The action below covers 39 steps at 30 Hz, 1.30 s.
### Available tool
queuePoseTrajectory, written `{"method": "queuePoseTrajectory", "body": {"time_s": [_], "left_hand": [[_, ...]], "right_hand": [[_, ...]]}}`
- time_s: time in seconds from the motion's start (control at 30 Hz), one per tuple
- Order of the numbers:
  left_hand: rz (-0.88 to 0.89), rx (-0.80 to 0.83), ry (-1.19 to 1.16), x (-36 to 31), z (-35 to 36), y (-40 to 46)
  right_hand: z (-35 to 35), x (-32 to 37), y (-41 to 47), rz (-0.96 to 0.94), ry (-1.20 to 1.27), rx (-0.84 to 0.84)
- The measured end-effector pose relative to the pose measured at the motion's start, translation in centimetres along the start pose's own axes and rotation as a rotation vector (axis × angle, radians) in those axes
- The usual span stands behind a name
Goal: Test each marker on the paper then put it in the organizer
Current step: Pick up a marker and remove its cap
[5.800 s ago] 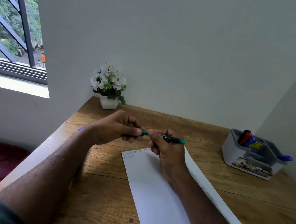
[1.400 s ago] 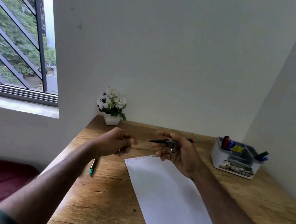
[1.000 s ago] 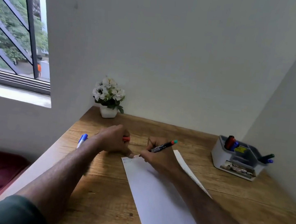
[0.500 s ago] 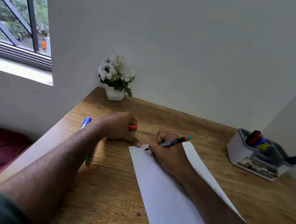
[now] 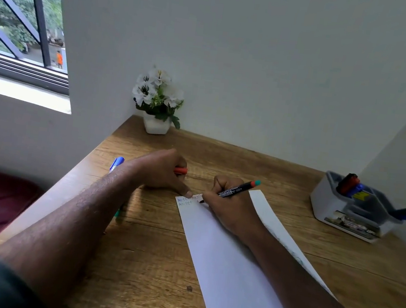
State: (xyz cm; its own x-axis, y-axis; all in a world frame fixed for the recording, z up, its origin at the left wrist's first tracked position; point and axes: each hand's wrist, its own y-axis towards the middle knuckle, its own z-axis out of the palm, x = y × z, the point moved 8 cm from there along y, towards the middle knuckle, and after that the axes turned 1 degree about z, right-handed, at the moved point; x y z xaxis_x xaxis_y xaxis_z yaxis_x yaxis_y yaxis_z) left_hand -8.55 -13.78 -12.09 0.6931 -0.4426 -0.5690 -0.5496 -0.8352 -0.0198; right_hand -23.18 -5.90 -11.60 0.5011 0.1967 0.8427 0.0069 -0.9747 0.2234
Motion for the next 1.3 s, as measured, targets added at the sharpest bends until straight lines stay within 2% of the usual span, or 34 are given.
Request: {"method": "queuePoseTrajectory", "body": {"time_s": [1.3], "left_hand": [[-0.005, 0.019, 0.012, 0.00, 0.12, -0.05]], "right_hand": [[-0.56, -0.05, 0.08, -0.014, -0.015, -0.054]]}}
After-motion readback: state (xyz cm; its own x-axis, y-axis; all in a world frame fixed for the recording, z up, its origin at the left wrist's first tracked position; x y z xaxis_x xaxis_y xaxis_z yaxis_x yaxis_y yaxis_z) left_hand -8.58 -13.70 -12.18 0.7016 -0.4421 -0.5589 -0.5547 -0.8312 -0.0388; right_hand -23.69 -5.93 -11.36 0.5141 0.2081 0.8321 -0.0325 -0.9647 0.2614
